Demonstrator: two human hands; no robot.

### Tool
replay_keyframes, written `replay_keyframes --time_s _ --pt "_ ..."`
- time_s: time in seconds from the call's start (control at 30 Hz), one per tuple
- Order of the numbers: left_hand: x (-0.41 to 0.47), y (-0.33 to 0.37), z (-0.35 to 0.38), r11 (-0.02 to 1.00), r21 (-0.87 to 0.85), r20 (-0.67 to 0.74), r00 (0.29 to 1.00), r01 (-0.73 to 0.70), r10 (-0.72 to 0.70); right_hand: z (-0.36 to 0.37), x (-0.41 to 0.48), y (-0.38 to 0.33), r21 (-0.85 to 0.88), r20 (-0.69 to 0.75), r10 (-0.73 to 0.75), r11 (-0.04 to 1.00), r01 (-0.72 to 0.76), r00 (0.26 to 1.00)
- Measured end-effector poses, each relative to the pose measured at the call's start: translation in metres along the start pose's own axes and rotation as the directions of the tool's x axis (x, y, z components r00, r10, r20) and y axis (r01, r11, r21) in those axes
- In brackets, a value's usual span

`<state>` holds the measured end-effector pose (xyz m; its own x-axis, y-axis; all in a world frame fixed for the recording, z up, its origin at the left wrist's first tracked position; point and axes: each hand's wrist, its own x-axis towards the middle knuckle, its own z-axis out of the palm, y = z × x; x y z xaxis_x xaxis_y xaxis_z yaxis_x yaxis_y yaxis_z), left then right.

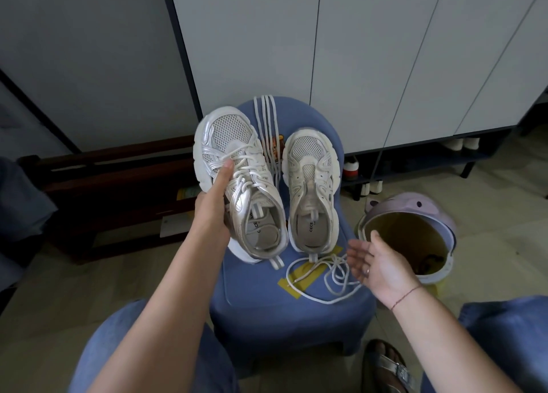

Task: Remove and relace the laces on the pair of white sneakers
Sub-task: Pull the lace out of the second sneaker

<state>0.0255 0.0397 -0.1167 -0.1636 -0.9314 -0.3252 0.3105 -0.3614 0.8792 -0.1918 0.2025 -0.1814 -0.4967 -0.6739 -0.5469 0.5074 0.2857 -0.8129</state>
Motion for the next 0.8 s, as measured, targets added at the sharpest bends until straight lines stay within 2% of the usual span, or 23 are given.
replay_keyframes --time_s 0.07,0.13,0.3,0.4,0.47,0.5,0.57,0.63,0.73,0.8 --pt "-0.002 0.0 0.002 1.0 0.01 0.001 1.0 -0.002 0.002 0.001 0.002 0.01 -0.049 -0.02 0.059 0.997 -0.06 0.998" --pt "-0.005 0.0 0.005 1.0 0.019 0.014 1.0 -0.004 0.003 0.006 0.007 0.02 -0.029 0.016 0.093 0.995 -0.093 0.996" --pt "-0.016 0.002 0.01 0.999 0.03 0.076 0.997 -0.012 0.01 0.024 0.01 0.018 0.078 0.078 0.054 0.995 -0.06 0.995" --pt "-0.021 0.005 0.013 0.999 0.045 0.115 0.993 -0.016 0.011 0.031 0.0 -0.011 -0.12 -0.04 -0.089 0.989 0.084 0.995" --pt "-0.024 0.008 0.017 0.997 0.077 0.122 0.992 -0.022 0.013 0.038 -0.013 -0.04 -0.224 -0.018 -0.291 0.933 0.28 0.957" --pt "-0.025 0.009 0.019 0.994 0.101 0.117 0.993 -0.029 0.018 0.044 -0.022 -0.056 -0.25 0.068 -0.403 0.879 0.406 0.913" --pt "-0.029 0.012 0.025 0.988 0.147 0.106 0.994 -0.046 0.031 0.059 -0.039 -0.082 -0.319 0.317 -0.56 0.697 0.642 0.765" --pt "-0.033 0.013 0.031 0.984 0.163 0.107 0.992 -0.077 0.06 0.076 -0.051 -0.096 -0.37 0.522 -0.592 0.491 0.788 0.614" --pt "-0.037 0.013 0.037 0.981 0.151 0.098 0.989 -0.122 0.108 0.092 -0.056 -0.095 -0.439 0.616 -0.632 0.22 0.871 0.47" --pt "-0.035 0.014 0.036 0.984 0.141 0.086 0.991 -0.112 0.101 0.097 -0.055 -0.091 -0.454 0.615 -0.676 0.117 0.883 0.406"
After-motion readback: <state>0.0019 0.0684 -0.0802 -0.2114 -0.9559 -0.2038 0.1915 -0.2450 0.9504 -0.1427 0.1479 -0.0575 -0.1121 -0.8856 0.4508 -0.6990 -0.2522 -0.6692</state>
